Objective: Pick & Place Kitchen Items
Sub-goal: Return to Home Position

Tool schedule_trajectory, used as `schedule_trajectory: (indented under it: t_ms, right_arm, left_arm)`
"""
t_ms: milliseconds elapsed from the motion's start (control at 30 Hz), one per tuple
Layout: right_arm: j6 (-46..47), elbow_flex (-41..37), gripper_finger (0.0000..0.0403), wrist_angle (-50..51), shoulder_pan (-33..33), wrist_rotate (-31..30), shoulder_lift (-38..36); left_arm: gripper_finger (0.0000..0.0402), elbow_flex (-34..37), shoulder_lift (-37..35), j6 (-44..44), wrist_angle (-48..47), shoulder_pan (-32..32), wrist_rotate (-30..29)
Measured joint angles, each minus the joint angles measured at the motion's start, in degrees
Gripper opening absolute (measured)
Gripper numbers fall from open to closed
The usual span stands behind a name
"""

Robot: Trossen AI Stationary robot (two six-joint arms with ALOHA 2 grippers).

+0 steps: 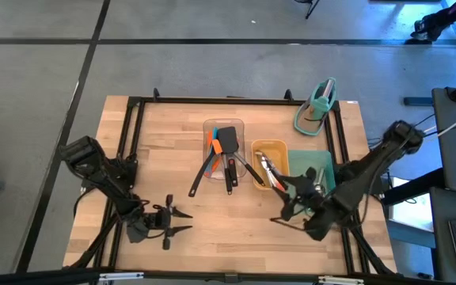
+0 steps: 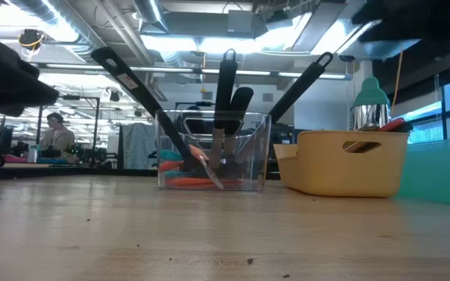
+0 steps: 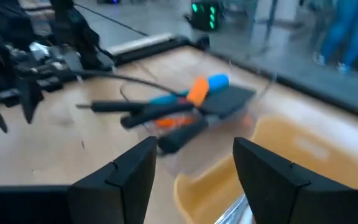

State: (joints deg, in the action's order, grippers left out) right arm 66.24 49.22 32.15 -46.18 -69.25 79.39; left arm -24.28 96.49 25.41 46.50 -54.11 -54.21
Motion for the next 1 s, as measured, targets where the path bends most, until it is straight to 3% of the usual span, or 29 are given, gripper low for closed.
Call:
schedule_trajectory:
  t_ms: [200, 333, 467, 633, 700, 833, 1000]
  right_arm:
    - [-17.8, -6.8, 0.0217, -13.7, -0.8, -2.2, -8.3]
    - [-26.9, -16.6, 0.0217, -30.0, 1.3, 2.7, -11.1]
    - [-38.1, -29.8, 0.0217, -55.7, 5.9, 13.0, -12.2]
    - [-58.9, -44.8, 0.0217, -95.9, 11.5, 35.1, -11.9]
    - [-65.7, -48.7, 0.0217, -107.0, 12.7, 42.0, -11.9]
    - [-71.0, -48.5, 0.0217, -108.6, 14.5, 44.5, -13.0]
    - [-66.7, -48.8, 0.0217, -103.6, 22.2, 47.6, -13.5]
  left_arm:
    - [0.0141, 0.0, 0.0, 0.3, -0.4, 2.9, -0.1]
    - [0.0141, 0.0, 0.0, 0.8, -0.5, 5.1, -0.1]
    - [0.0141, 0.0, 0.0, 3.3, -0.4, 7.2, 0.6]
    - [0.0141, 0.0, 0.0, 6.8, -0.4, 8.7, 4.3]
    - [0.0141, 0.0, 0.0, 8.1, -0.4, 8.9, 4.6]
    - [0.0141, 0.0, 0.0, 9.9, -0.4, 9.0, 4.5]
    - [0.0141, 0.0, 0.0, 10.4, -0.6, 9.0, 4.5]
